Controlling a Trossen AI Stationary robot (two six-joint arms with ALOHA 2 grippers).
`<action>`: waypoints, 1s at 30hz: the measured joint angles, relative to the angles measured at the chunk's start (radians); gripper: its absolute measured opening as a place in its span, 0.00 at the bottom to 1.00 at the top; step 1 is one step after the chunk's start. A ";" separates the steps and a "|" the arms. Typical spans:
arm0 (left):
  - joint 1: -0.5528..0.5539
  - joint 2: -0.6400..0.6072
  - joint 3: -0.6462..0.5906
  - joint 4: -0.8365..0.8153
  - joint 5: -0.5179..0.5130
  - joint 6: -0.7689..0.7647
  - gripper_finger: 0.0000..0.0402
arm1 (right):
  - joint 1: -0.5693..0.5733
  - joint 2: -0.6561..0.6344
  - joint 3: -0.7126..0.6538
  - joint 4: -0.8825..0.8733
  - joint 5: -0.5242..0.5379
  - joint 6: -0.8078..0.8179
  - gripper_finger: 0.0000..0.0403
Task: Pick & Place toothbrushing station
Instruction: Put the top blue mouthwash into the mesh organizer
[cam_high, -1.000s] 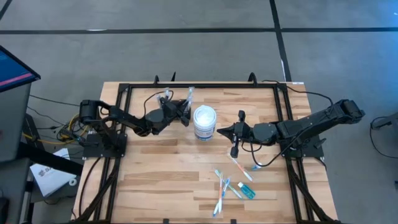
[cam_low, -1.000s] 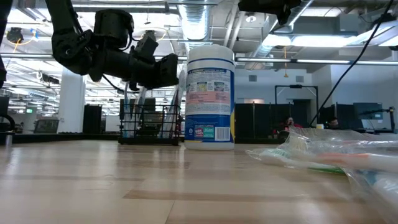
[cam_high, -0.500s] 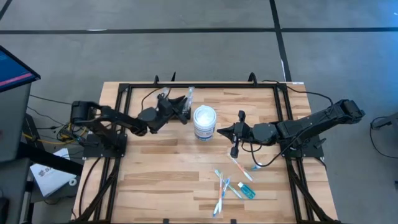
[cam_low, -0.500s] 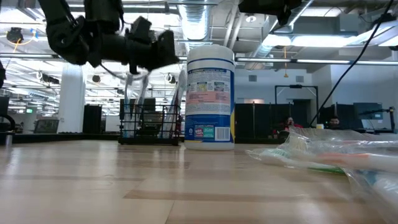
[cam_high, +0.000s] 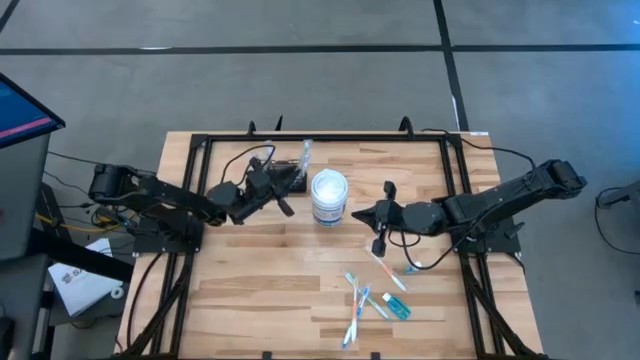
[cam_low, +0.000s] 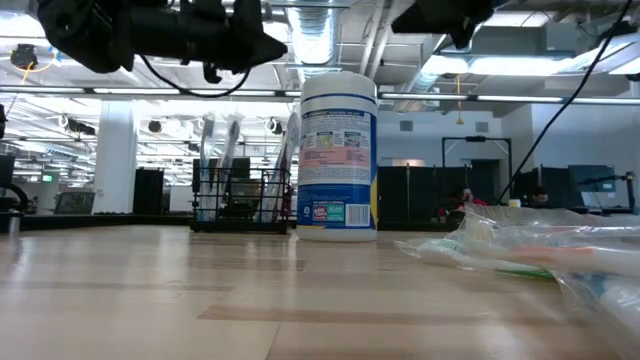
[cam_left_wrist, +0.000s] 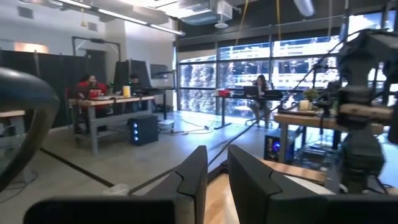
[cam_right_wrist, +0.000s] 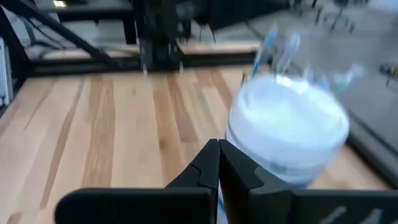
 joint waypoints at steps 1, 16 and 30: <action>-0.008 0.000 0.000 -0.001 0.000 0.000 0.15 | 0.000 0.000 0.000 -0.027 -0.003 0.024 0.00; -0.064 0.000 0.000 0.000 0.000 0.000 0.15 | 0.118 -0.020 0.000 -0.418 -0.076 0.305 0.00; -0.087 0.000 0.000 -0.015 0.001 -0.003 0.15 | 0.428 -0.102 -0.001 -0.760 0.107 0.774 0.13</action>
